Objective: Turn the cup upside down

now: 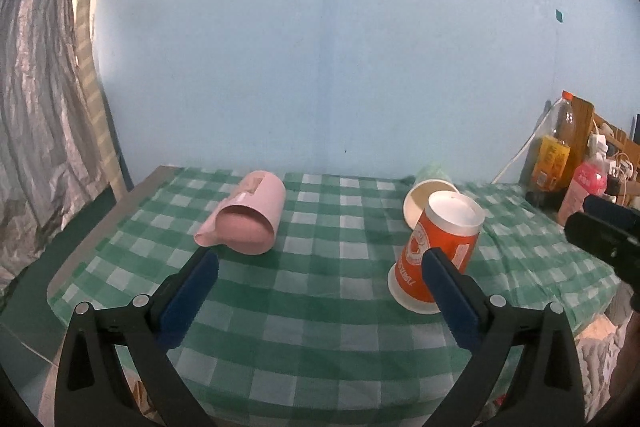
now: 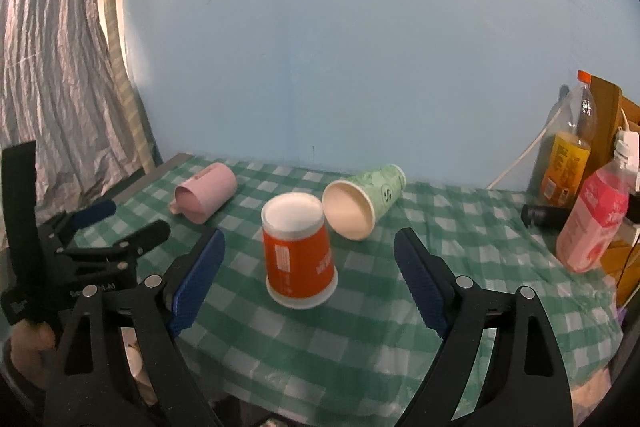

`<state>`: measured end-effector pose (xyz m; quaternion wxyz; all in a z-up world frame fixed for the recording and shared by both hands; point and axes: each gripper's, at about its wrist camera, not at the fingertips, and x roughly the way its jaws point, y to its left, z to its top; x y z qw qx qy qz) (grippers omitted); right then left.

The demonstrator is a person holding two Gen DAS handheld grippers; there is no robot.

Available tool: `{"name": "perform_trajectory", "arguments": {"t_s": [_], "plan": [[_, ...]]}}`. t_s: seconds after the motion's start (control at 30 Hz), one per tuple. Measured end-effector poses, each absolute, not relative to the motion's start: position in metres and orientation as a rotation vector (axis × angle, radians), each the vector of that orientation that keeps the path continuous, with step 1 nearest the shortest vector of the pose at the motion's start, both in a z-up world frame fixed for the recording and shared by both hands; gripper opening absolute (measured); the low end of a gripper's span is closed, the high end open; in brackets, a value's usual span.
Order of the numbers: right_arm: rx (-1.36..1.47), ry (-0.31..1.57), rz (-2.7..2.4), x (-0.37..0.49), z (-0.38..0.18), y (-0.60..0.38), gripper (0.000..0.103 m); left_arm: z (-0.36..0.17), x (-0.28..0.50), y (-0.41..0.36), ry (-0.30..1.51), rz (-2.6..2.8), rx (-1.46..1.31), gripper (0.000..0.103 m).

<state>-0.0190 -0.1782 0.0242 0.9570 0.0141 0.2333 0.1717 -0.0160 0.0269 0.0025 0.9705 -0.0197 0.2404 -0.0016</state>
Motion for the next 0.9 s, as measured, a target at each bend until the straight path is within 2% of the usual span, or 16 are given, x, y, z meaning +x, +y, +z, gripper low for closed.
{"name": "perform_trajectory", "arguments": {"t_s": [0.3, 0.9], "plan": [[0.038, 0.469, 0.326, -0.019, 0.013, -0.188, 0.086, 0.016, -0.02, 0.014, 0.463, -0.001, -0.024, 0.103], [0.044, 0.472, 0.312, -0.021, 0.013, -0.199, 0.086, 0.01, -0.026, 0.002, 0.489, -0.042, 0.041, 0.103]]}}
